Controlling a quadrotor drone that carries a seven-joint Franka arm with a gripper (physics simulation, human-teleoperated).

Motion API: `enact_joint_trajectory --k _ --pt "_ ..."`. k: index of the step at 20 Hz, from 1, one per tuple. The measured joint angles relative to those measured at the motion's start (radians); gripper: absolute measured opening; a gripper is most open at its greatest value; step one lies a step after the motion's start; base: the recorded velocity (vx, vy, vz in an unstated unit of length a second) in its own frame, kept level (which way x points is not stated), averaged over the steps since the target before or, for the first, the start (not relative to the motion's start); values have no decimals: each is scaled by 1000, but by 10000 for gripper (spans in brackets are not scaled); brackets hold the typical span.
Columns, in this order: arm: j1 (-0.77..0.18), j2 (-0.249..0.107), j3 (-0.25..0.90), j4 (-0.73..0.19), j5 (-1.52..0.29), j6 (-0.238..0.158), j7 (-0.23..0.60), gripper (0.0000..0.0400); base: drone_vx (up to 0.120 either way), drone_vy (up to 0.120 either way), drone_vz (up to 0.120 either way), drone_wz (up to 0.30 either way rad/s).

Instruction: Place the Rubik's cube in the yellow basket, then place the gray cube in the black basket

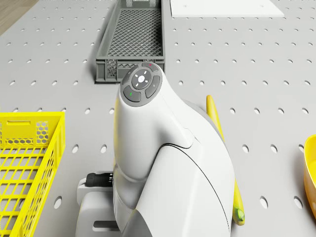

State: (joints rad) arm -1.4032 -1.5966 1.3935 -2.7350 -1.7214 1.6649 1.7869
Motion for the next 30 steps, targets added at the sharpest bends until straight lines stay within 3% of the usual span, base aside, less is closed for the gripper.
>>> enact_joint_trajectory --k 13,28,30 --pt "0 0 0 0 0 0 0 400 58 0 -43 0" --pt "0 -1 0 0 0 1 0 400 0 0 -13 0" --pt "0 -1 0 0 0 1 0 358 0 0 0 0"
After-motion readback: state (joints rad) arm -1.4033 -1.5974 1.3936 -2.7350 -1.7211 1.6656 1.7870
